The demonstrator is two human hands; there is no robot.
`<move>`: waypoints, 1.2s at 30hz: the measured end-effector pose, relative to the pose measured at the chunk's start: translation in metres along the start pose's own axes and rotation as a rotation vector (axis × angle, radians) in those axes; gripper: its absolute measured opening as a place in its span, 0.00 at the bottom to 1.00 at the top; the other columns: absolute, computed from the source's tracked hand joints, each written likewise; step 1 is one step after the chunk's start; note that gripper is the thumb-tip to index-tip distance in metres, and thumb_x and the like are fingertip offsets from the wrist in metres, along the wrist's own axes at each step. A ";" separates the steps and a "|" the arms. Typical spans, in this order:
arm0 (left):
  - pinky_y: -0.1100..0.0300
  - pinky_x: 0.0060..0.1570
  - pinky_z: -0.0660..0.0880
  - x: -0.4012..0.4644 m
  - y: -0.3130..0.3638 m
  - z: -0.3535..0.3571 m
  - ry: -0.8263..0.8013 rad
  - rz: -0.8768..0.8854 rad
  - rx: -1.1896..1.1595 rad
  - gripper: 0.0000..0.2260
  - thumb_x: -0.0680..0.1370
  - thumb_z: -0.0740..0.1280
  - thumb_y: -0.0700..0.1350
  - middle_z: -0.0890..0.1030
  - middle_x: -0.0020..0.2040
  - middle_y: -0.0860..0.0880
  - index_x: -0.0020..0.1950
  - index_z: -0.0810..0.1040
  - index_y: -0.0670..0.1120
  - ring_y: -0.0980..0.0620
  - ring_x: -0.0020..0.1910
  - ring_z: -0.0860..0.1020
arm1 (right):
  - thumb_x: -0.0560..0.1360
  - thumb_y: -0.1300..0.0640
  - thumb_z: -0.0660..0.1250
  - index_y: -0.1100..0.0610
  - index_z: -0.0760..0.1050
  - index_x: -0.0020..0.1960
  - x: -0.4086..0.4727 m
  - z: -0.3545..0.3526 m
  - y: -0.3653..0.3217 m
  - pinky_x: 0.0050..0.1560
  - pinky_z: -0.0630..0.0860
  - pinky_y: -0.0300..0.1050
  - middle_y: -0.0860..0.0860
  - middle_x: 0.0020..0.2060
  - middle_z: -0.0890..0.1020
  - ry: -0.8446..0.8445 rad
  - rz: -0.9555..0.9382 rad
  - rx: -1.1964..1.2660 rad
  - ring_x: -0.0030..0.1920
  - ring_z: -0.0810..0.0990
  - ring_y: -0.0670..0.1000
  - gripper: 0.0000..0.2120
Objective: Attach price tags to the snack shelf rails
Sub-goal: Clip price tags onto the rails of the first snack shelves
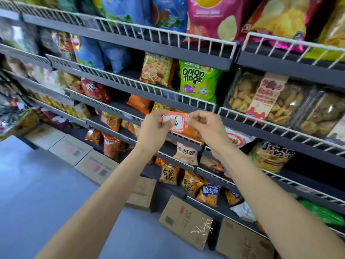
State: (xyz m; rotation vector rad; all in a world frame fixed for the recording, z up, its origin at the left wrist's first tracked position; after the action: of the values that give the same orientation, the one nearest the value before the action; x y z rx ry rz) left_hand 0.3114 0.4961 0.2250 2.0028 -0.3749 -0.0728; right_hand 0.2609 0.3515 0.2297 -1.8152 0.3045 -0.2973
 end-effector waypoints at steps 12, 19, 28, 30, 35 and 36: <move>0.48 0.55 0.77 0.082 -0.032 -0.008 -0.080 -0.038 -0.031 0.10 0.77 0.65 0.42 0.82 0.51 0.45 0.58 0.75 0.42 0.49 0.51 0.80 | 0.71 0.66 0.71 0.56 0.76 0.39 0.084 0.030 0.008 0.25 0.66 0.26 0.49 0.31 0.77 0.008 0.082 0.112 0.24 0.73 0.35 0.07; 0.48 0.54 0.77 0.119 -0.052 -0.016 -0.057 -0.060 0.014 0.10 0.77 0.65 0.42 0.82 0.51 0.45 0.58 0.75 0.43 0.48 0.50 0.80 | 0.74 0.63 0.69 0.57 0.75 0.41 0.116 0.029 0.023 0.23 0.65 0.28 0.51 0.29 0.75 0.104 0.099 0.136 0.22 0.70 0.40 0.04; 0.45 0.57 0.75 0.150 -0.070 0.000 -0.208 -0.058 0.056 0.16 0.77 0.66 0.42 0.81 0.55 0.42 0.64 0.72 0.43 0.44 0.54 0.79 | 0.77 0.63 0.62 0.56 0.70 0.47 0.131 0.029 0.016 0.35 0.79 0.47 0.52 0.40 0.78 0.212 -0.175 -0.450 0.36 0.80 0.48 0.03; 0.47 0.59 0.74 0.156 -0.072 0.007 -0.257 -0.048 0.070 0.21 0.77 0.66 0.42 0.79 0.59 0.40 0.69 0.68 0.42 0.43 0.57 0.77 | 0.77 0.65 0.61 0.59 0.71 0.53 0.129 0.035 0.010 0.41 0.79 0.55 0.56 0.47 0.78 0.226 -0.263 -0.618 0.43 0.80 0.56 0.06; 0.59 0.40 0.70 0.168 -0.070 0.018 -0.315 -0.020 0.112 0.27 0.78 0.65 0.43 0.74 0.32 0.41 0.75 0.59 0.41 0.48 0.35 0.74 | 0.78 0.65 0.59 0.64 0.74 0.56 0.132 0.043 -0.001 0.47 0.76 0.56 0.60 0.49 0.78 0.270 -0.339 -0.772 0.46 0.78 0.60 0.10; 0.59 0.42 0.70 0.169 -0.070 0.021 -0.328 -0.021 0.101 0.28 0.78 0.65 0.43 0.75 0.33 0.42 0.75 0.58 0.41 0.48 0.36 0.75 | 0.78 0.65 0.59 0.63 0.75 0.55 0.132 0.044 -0.003 0.45 0.76 0.55 0.59 0.47 0.79 0.291 -0.353 -0.827 0.44 0.79 0.59 0.09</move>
State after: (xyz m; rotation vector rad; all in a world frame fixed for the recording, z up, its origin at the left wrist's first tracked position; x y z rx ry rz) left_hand 0.4839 0.4566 0.1726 2.0970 -0.5756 -0.4061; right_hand 0.4001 0.3444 0.2275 -2.6508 0.3346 -0.7715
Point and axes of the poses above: each hand's wrist, its own x-axis towards the middle knuckle, its own z-axis out of the palm, y = z × x, the point moved 7 cm from there along x, towards the middle knuckle
